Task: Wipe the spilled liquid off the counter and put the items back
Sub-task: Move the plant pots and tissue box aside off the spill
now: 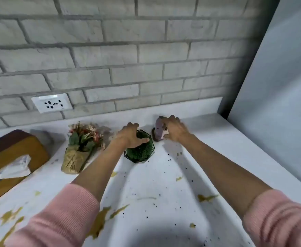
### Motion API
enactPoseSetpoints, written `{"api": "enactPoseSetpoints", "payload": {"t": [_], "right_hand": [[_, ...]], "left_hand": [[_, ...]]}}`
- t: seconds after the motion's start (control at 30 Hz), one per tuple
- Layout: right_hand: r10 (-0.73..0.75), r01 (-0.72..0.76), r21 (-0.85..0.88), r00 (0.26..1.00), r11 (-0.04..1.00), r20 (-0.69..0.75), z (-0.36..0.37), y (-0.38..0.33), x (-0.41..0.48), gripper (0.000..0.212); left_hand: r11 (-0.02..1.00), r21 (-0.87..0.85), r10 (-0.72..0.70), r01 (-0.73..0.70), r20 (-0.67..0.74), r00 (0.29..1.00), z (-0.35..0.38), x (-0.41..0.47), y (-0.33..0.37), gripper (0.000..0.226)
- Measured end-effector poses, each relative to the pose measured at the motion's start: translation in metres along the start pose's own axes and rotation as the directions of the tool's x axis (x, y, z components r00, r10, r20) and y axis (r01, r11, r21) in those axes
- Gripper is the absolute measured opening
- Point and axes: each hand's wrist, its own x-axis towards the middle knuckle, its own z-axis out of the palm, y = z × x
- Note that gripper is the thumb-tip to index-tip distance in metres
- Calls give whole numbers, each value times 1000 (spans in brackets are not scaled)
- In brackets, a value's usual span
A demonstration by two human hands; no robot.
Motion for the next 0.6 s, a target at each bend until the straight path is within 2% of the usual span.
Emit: {"api": "enactPoseSetpoints", "payload": {"t": [0.1,0.23,0.37,0.5,0.6], "right_hand": [[34,-35,-70,999,997,-24,16,6,7,82],[7,-11,-116,999,993,-38,32,15,25,88],[-14,10,-130,999,992,-35,40,25,40,87],[-70,57,-114,990,992,-121,51,30,48,78],[-84,69,-113,987,991,-134,55,32,54,76]], "left_hand": [[998,-23,-61,61,-16,998,18,2,-5,97],[988,-134,-82,74,-49,995,43,4,-10,107],[976,-217,-59,23,-163,985,56,6,-14,111],[976,-216,-67,25,-190,980,59,9,-16,107],[976,-217,-80,36,-196,977,60,9,-17,101]]}}
